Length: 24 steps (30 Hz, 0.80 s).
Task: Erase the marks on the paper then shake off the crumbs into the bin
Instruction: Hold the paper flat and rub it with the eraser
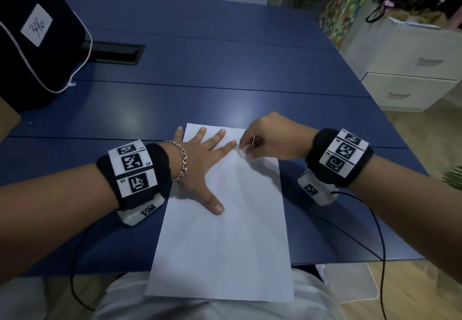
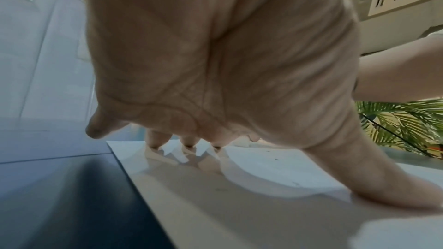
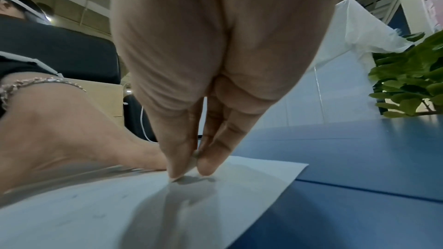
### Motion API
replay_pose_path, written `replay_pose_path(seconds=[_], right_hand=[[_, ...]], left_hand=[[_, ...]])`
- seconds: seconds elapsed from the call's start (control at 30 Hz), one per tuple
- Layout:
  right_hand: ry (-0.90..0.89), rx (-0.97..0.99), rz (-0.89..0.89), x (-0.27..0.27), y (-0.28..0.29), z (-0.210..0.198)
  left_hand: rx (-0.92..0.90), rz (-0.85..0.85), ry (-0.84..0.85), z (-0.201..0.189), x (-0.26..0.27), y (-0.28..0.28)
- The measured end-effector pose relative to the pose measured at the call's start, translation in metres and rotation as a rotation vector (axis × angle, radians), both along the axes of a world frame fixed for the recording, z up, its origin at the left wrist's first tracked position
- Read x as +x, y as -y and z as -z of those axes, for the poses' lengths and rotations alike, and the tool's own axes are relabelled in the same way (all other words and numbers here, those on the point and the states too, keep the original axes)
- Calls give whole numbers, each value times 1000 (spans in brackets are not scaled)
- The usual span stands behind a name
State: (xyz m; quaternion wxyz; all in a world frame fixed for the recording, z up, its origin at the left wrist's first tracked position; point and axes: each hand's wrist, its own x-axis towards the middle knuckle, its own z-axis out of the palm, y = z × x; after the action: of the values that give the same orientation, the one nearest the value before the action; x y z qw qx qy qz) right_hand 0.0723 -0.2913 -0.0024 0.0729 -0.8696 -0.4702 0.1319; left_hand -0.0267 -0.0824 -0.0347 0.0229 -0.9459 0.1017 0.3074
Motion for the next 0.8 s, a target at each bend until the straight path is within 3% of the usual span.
replay_pose_path(seconds=[0.2,0.4,0.57,0.8], right_hand=[[-116,-103,-202,-27,1,-1],[-17,3,-31,-1,2,-1],[-209,-137,-186,-38,1,-5],[-32,-56,23,8,9,-8]], left_hand=[[20,0,5,2,0,0],[23,3,10,1,0,2],[36,0,4,0,-1,3],[53,-4,-33,-6,1,7]])
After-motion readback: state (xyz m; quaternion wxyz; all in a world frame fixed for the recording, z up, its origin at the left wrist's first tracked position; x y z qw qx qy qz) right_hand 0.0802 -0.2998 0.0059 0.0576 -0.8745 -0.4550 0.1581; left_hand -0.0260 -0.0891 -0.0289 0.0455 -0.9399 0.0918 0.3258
